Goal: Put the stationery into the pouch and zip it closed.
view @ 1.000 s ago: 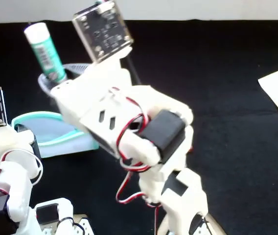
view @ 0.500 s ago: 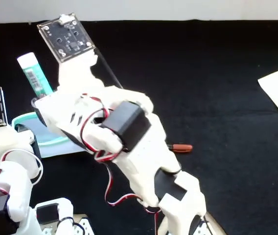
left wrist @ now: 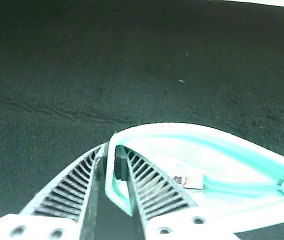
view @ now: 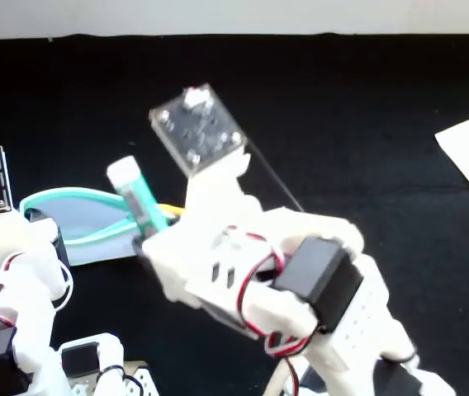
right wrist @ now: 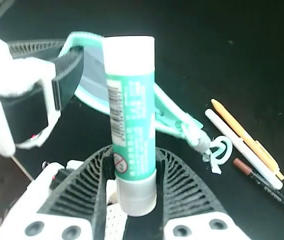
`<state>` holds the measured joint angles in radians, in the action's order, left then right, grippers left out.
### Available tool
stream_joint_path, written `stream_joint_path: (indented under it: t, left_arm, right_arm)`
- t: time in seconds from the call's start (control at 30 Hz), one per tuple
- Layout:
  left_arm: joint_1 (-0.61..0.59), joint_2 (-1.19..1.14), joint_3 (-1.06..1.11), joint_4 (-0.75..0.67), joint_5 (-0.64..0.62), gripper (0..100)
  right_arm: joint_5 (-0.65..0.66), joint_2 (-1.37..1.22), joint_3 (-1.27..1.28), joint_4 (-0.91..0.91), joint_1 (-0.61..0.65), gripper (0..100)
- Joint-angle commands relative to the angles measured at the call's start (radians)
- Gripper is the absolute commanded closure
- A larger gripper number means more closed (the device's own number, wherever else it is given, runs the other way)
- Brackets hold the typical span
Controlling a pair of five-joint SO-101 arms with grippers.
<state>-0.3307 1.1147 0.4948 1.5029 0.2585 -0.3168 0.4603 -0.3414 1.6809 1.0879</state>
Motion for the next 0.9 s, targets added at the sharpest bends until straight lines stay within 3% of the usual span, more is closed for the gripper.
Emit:
stream_joint_path:
  t: [0.0,0.1,0.27,0.5,0.63,0.87]
  left_arm:
    - [0.016,-0.01,0.033,0.009,0.003,99]
    - [0.016,-0.01,0.033,0.009,0.003,99]
    - [0.016,-0.01,0.033,0.006,0.003,99]
    - [0.016,-0.01,0.033,0.009,0.003,99]
    - [0.015,-0.01,0.033,0.009,0.003,99]
    - [0.013,-0.01,0.033,0.006,0.003,99]
  right_arm:
    - [-0.002,0.107,0.243,-0.229,0.024,99.1]
    - [0.044,0.154,0.414,-0.473,0.025,99.1]
    - [0.147,0.13,0.444,-0.667,0.027,99.1]
    - [0.256,0.073,0.398,-0.802,0.021,99.1]
    - [0.242,0.058,0.42,-0.825,0.021,99.1]
    - [0.238,0.051,0.711,-1.013,0.001,99.1]
